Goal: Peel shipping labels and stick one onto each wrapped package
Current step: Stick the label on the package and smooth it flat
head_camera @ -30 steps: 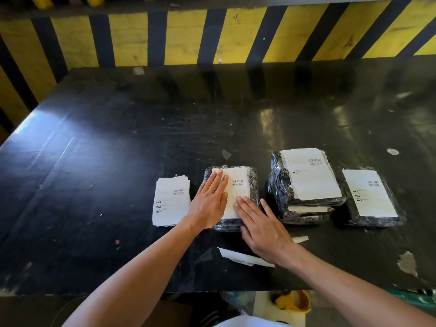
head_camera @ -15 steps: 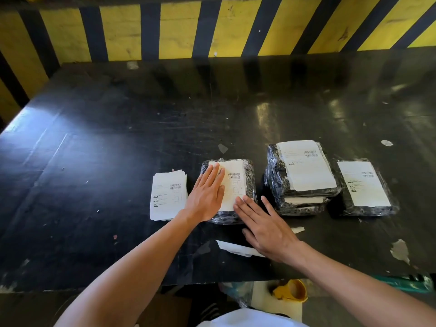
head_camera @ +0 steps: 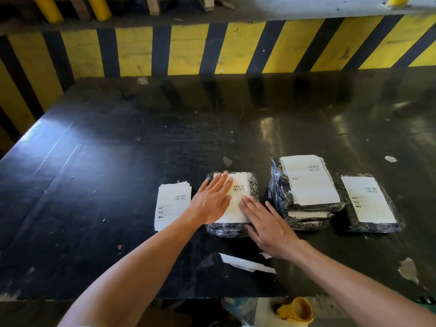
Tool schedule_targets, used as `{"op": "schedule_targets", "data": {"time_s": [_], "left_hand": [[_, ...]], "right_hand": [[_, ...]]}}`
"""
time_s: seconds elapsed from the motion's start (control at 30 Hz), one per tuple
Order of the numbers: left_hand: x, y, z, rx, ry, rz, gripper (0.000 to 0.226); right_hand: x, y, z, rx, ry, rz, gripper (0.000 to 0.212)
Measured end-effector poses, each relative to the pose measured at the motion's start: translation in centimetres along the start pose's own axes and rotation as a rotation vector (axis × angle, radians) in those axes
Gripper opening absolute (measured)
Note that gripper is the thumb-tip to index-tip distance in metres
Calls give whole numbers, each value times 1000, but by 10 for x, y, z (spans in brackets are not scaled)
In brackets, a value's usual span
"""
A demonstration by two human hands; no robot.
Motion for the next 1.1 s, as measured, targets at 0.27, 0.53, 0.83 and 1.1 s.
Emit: {"op": "schedule_targets", "data": {"time_s": [0.27,0.53,0.83,1.1], "left_hand": [[-31,-3,-21,-77,139,90,55],[-28,-7,19,-44,28,83,57],[-54,-7,5,-91,172,135,54],[-74,-13,0,-36,118,213,47]], "right_hand": [[1,-4,3,35,-15,1,65],[1,-8,6,85,-46,17,65],[1,-11,-1,97,-41,2,66],[0,-8,2,92,-41,-10,65]]}}
Point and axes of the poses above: each hand's wrist, its own x-axis towards the middle knuckle, its own y-axis out of the back of the hand, z = x × y, the point moved 7 cm from there along x, towards the middle knuckle, and after that the axes turned 9 degrees about -z, right-handed, at the moved point
